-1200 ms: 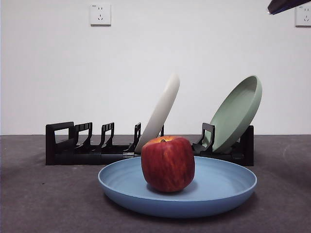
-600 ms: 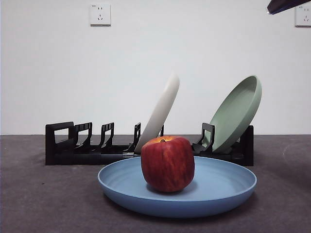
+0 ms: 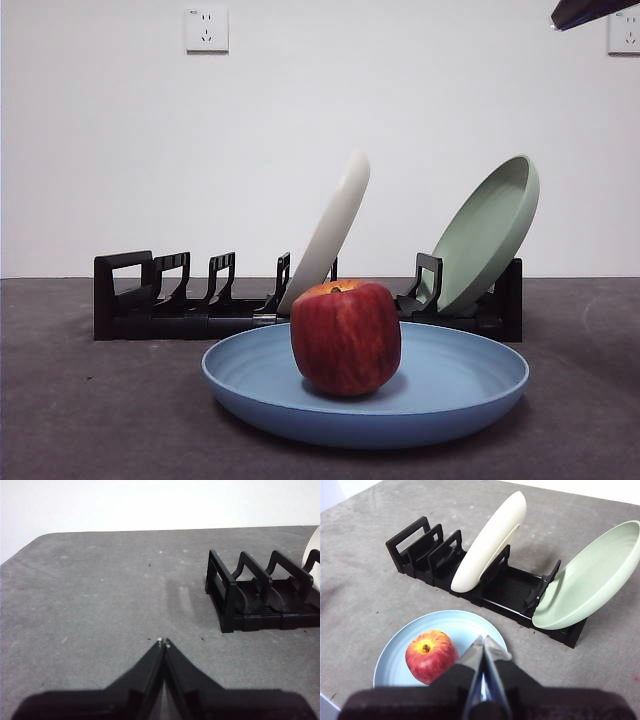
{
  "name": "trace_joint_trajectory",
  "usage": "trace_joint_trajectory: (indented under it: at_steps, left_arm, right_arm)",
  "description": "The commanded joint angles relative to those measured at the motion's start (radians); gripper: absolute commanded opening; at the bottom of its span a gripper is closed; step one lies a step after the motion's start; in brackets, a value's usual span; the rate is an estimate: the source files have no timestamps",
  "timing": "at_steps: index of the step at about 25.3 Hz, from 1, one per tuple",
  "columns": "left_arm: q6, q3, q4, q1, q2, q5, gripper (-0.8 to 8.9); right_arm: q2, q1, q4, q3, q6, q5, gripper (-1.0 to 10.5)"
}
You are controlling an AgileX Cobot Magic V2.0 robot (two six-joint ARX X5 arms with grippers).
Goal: Take the blue plate from the plate rack,put the plate on the table,take the apple from the table,put the apple in the plate
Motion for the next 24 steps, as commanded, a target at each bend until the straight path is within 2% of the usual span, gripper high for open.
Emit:
trace_joint_trajectory:
  at_steps: [1,5,8,10,12,15,17,21,24]
  left_arm:
    - [-0.010,-0.013,0.002,0.003,-0.002,-0.002,-0.03]
    - [-0.010,-0.013,0.002,0.003,-0.002,-0.002,-0.03]
    - [-0.010,-0.013,0.002,0.003,-0.002,-0.002,-0.03]
    - [-0.010,-0.013,0.002,0.003,-0.002,-0.002,-0.03]
    - [-0.010,-0.013,0.002,0.003,-0.002,-0.002,-0.03]
    - [-0.010,-0.013,0.002,0.003,-0.002,-0.002,-0.03]
    - [-0.010,-0.013,0.002,0.003,-0.002,-0.002,-0.03]
    - [-0.010,-0.013,0.002,0.003,-0.002,-0.002,-0.03]
    - [-0.010,-0.013,0.002,0.003,-0.002,-0.002,-0.03]
  right_arm:
    - [-0.002,0.000,0.007,-0.006,0.009,0.003,-0.1]
    - [-0.024,0.000,-0.035,-0.006,0.008,0.003,-0.1]
    - [-0.091,-0.031,-0.058,-0.008,-0.084,0.003,-0.1]
    - [-0.133,-0.138,-0.053,-0.019,-0.097,-0.005,-0.1]
    - [-0.187,-0.294,-0.010,-0.071,-0.095,-0.008,-0.1]
    - [-0.306,-0.511,0.137,-0.229,-0.097,-0.100,-0.1]
    - [-0.394,-0.594,0.268,-0.351,-0.097,-0.160,-0.1]
    - [-0.494,-0.650,0.401,-0.506,-0.095,-0.216,-0.1]
    - [-0.560,-0.658,0.423,-0.598,-0.077,-0.214,-0.1]
